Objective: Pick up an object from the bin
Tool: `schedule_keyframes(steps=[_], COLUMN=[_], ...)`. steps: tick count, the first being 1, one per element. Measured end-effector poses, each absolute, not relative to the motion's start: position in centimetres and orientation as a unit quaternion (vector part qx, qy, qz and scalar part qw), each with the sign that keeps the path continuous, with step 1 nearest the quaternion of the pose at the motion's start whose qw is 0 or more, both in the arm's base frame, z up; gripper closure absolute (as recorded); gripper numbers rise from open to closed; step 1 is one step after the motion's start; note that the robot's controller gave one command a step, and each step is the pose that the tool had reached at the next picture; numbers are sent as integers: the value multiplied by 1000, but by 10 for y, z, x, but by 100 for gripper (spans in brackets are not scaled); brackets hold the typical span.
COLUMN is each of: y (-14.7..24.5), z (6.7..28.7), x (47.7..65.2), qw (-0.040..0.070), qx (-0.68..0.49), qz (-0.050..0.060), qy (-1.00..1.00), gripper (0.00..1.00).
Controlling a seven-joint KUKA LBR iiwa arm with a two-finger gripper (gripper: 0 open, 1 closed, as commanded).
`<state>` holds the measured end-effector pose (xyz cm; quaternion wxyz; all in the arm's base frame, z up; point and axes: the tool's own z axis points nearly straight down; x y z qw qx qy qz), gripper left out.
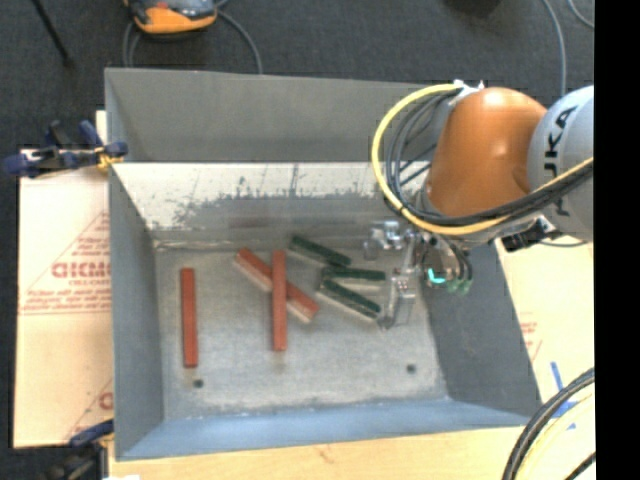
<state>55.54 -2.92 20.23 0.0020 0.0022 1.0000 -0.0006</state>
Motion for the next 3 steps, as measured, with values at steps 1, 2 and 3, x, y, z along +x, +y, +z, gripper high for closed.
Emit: schedule_keyframes(steps=[1, 2, 3], y=[-35, -71, -71], z=[161, 74, 74], x=[582, 569, 569], qw=[6, 2, 2], qx=[27, 77, 77], qz=[0, 0, 0], qy=[1000, 997, 997], gripper=[0, 100, 100])
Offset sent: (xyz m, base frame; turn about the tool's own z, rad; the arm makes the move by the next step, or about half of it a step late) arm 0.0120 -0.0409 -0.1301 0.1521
